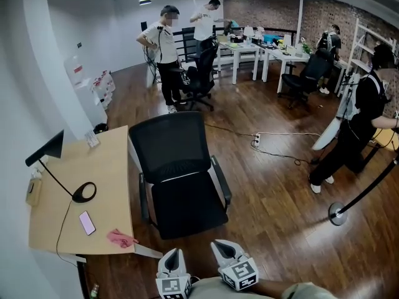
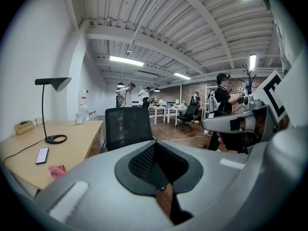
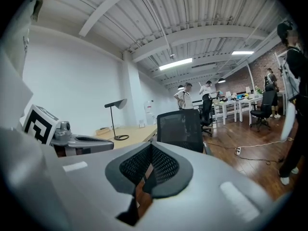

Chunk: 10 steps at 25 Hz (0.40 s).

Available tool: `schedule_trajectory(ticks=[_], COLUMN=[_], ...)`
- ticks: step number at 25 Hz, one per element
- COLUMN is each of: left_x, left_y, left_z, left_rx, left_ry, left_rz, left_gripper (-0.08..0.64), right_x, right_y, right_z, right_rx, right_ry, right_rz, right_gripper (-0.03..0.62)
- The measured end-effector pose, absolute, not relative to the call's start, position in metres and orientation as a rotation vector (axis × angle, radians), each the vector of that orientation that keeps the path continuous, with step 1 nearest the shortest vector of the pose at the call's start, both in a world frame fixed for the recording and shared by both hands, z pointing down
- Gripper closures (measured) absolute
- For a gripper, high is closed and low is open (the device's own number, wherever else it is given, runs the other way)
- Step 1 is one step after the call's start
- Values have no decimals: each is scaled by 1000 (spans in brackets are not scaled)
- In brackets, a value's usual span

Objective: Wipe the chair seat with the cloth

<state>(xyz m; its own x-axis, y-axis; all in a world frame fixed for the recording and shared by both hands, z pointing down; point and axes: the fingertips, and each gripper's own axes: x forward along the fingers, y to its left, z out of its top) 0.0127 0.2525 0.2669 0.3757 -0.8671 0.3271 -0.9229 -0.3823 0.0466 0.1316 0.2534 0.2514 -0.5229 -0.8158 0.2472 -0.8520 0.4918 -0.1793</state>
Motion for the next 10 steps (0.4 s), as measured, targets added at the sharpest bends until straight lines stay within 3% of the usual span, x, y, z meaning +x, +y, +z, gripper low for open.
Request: schedule_trajectory(ticks=[10], left_x=[10], left_y=[251], left_z=[264], left_rx=[2415], left_ry=[-1624], left_rz=[353], left_gripper=[554], right_x=[131], right_y=[250], right_z=[248], right_rx=[1454], right_ry=[-2610], right_rz=[406], right_gripper=[592])
